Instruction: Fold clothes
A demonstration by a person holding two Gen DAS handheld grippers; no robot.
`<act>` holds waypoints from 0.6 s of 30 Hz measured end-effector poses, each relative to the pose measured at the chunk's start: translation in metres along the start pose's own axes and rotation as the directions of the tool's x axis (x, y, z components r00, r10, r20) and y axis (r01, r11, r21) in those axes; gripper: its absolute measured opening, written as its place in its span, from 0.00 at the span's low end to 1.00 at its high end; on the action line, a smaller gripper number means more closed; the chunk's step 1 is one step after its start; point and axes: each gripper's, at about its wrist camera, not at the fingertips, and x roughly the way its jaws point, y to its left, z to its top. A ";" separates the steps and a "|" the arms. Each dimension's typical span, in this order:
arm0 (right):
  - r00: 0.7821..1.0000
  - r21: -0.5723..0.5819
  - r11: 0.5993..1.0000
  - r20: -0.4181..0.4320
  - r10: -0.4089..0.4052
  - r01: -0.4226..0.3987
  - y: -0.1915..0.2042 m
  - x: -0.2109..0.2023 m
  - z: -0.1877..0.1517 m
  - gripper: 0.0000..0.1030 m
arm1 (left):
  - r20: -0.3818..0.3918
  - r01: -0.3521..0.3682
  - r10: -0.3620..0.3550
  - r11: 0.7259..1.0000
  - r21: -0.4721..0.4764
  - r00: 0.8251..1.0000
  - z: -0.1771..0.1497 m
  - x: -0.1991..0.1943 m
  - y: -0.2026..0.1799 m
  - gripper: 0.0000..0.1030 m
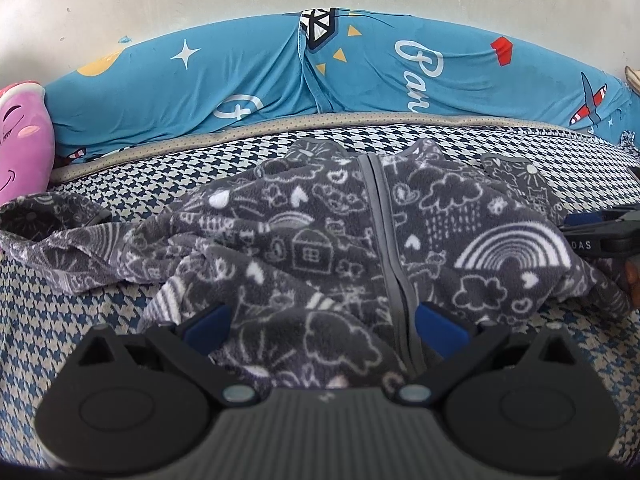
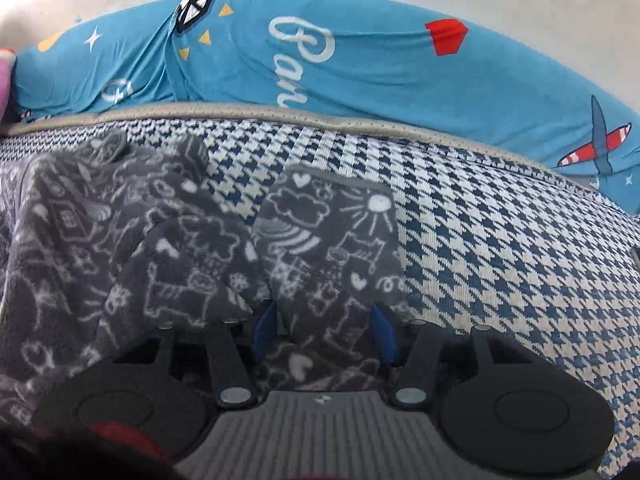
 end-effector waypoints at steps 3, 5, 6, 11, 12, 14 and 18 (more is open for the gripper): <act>1.000 0.055 0.998 -0.003 0.009 -0.009 -0.006 0.000 0.004 0.51 | 0.000 0.003 -0.003 1.000 -0.003 1.000 0.000 0.000 0.001 1.00; 1.000 0.059 0.998 -0.023 0.006 -0.005 -0.006 0.005 0.004 0.51 | -0.001 0.006 -0.006 1.000 -0.008 1.000 0.001 0.000 0.002 1.00; 1.000 0.055 0.998 -0.030 0.006 -0.004 -0.005 0.007 0.003 0.51 | -0.002 0.008 -0.008 1.000 -0.009 1.000 0.001 0.000 0.002 1.00; 1.000 0.063 0.998 -0.028 -0.013 0.014 -0.003 0.009 0.004 0.30 | -0.007 0.003 -0.003 1.000 -0.007 1.000 0.001 0.002 0.001 1.00; 1.000 0.077 0.997 -0.022 -0.016 0.018 -0.005 0.007 0.006 0.13 | -0.009 0.001 -0.001 1.000 -0.007 1.000 0.002 0.002 0.001 1.00; 0.999 0.112 0.993 -0.005 -0.044 0.044 -0.009 0.000 0.011 0.12 | -0.011 0.000 0.000 1.000 -0.011 1.000 0.002 0.003 0.000 1.00; 0.991 0.184 0.977 0.065 -0.119 0.106 -0.022 -0.020 0.019 0.12 | -0.012 -0.003 0.003 1.000 -0.019 1.000 0.003 0.003 0.001 1.00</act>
